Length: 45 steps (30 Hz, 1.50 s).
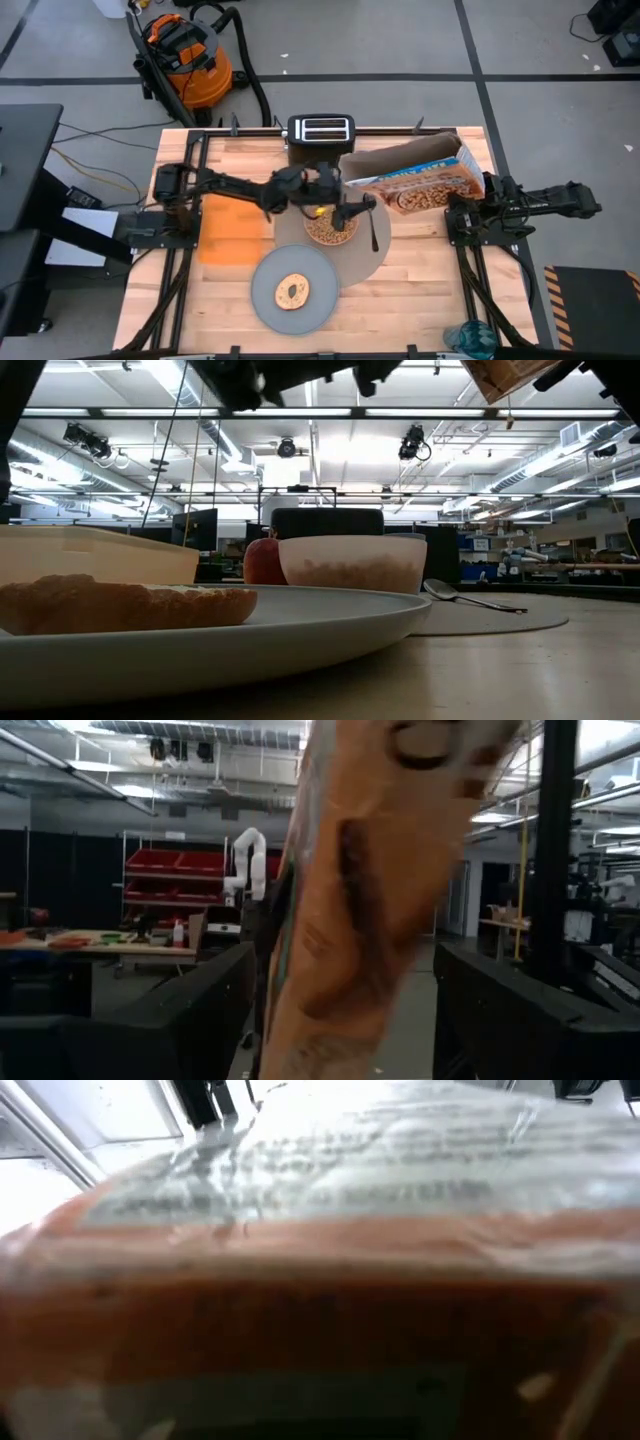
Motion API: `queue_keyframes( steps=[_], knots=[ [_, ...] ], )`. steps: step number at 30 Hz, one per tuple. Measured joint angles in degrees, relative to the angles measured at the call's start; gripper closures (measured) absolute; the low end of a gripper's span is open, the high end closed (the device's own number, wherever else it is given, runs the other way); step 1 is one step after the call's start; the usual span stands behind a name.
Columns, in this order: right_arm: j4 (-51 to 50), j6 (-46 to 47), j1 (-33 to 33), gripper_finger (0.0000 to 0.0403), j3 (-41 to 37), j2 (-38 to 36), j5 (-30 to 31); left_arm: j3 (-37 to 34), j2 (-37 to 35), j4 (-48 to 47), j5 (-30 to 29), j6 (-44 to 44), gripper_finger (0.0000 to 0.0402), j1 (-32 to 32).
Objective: Arrange a breakfast setting
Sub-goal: Put the cereal into the transparent pink bowl
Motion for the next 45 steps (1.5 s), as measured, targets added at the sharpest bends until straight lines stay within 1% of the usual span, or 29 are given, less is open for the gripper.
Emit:
queue_keyframes(
  steps=[5,8,11,14,18,22,23,24,26,28,31,33,35,37,40,41,45],
  knots=[
    [-0.13,-0.53,0.0,0.0198,0.0,-0.02,-0.58,7.13,3.16,-5.82,0.09,-0.36,0.0086,0.43],
    [-1.78,-1.26,0.0,0.0198,0.02,-0.02,-0.87,8.37,3.24,-6.01,0.09,-0.51,0.009,0.65],
    [-3.19,-2.37,0.0,0.0195,0.02,0.17,-0.3,8.62,2.68,-6.18,0.51,-2.12,0.0113,0.92],
    [-3.22,-2.97,-0.02,0.0185,0.02,0.53,1.18,8.62,2.01,-6.15,2.12,-4.37,0.0161,1.73],
    [-3.82,-4.47,-0.02,0.016,0.04,0.82,1.94,8.62,1.88,-6.37,4.79,-6.06,0.0257,3.21],
    [-6.47,-4.57,0.0,0.0121,0.04,0.83,4.6,8.62,1.88,-6.4,12.08,-8.84,0.0357,5.7],
    [-6.89,-4.69,0.0,0.0109,0.04,0.83,5.21,8.62,1.88,-6.44,13.82,-9.67,0.0377,6.4],
    [-7.51,-4.69,0.0,0.0098,0.04,0.83,5.66,8.62,1.78,-6.46,15.03,-10.72,0.0387,7.11],
    [-8.7,-4.74,0.0,0.0073,0.04,0.83,6.54,8.62,1.0,-7.67,17.62,-12.21,0.0388,8.74],
    [-9.7,-5.4,-0.02,0.0049,0.04,0.83,6.88,8.53,-0.86,-11.09,19.58,-12.4,0.0382,10.4],
    [-11.94,-6.96,0.0,0.0019,0.04,0.83,7.91,8.53,-5.05,-19.08,19.87,-9.46,0.0382,12.58],
    [-13.46,-7.93,-0.02,0.0008,0.07,0.83,9.42,8.53,-8.6,-25.37,19.65,-6.26,0.0387,13.86],
    [-15.44,-8.33,-0.02,0.0006,0.07,0.85,11.45,8.53,-12.29,-32.88,18.0,-2.7,0.0392,14.83],
    [-17.49,-8.74,-0.02,0.001,0.07,0.85,13.28,8.54,-16.54,-42.24,14.14,1.12,0.0393,15.5],
    [-20.15,-9.12,-0.06,0.0013,0.07,0.85,15.15,8.62,-22.93,-56.54,5.32,6.07,0.039,15.92],
    [-20.75,-9.16,-0.04,0.0014,0.07,0.82,15.22,8.62,-24.87,-60.7,1.13,7.35,0.0389,15.98],
    [-23.03,-9.18,0.0,0.0013,0.09,0.83,15.7,8.53,-31.91,-74.72,-12.47,9.03,0.0389,15.75]
  ],
)
